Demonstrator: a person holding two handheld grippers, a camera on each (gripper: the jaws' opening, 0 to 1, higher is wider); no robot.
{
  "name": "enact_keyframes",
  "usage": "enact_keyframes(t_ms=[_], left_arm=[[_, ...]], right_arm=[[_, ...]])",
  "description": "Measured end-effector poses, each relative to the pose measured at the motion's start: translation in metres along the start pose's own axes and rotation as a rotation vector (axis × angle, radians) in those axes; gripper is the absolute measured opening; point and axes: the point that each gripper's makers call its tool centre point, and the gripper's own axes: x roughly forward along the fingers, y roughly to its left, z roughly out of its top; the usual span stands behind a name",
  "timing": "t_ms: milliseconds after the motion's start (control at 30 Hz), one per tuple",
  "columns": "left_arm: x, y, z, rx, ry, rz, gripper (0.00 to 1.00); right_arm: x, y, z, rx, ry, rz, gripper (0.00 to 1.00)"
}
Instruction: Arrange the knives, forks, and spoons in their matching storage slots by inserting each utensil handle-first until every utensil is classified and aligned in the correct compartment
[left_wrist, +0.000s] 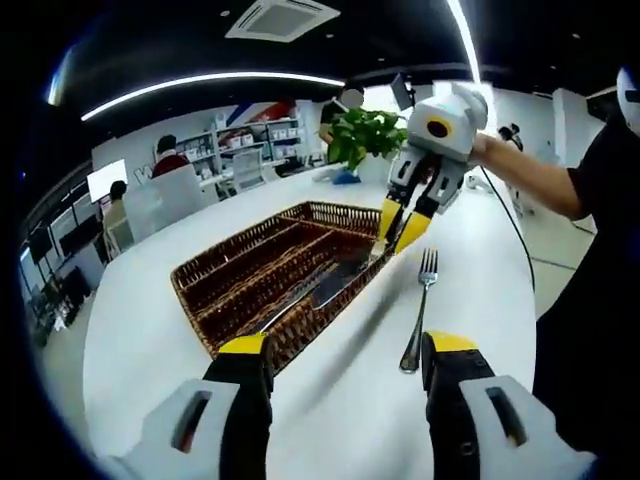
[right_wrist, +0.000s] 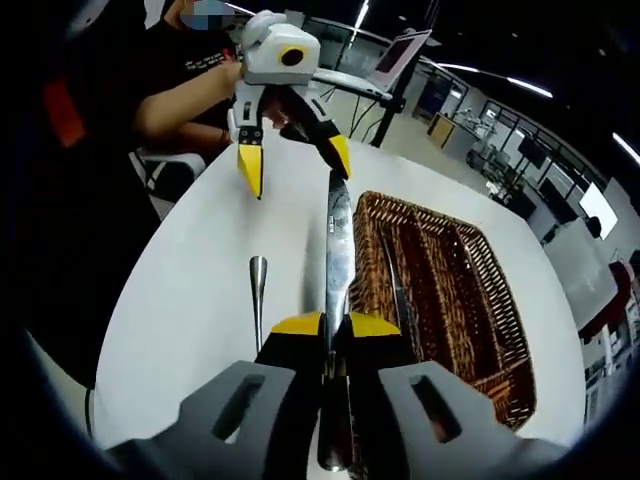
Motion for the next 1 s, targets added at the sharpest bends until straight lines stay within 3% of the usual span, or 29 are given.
enact_keyframes(t_ms=[500,1000], left_arm=[[-0.007,0.002,0.001,-0.056,-0.059,0.04,0.89],[-0.01,0.007,0.007,-0.092,-0.107,0.057,0.99]], right_arm=[[0.013,-0.037,0.013,-0.001,0.022,-0.003,0.05],[0.041,-0.055,0.004,0.034,0.088,0.062,0.05]])
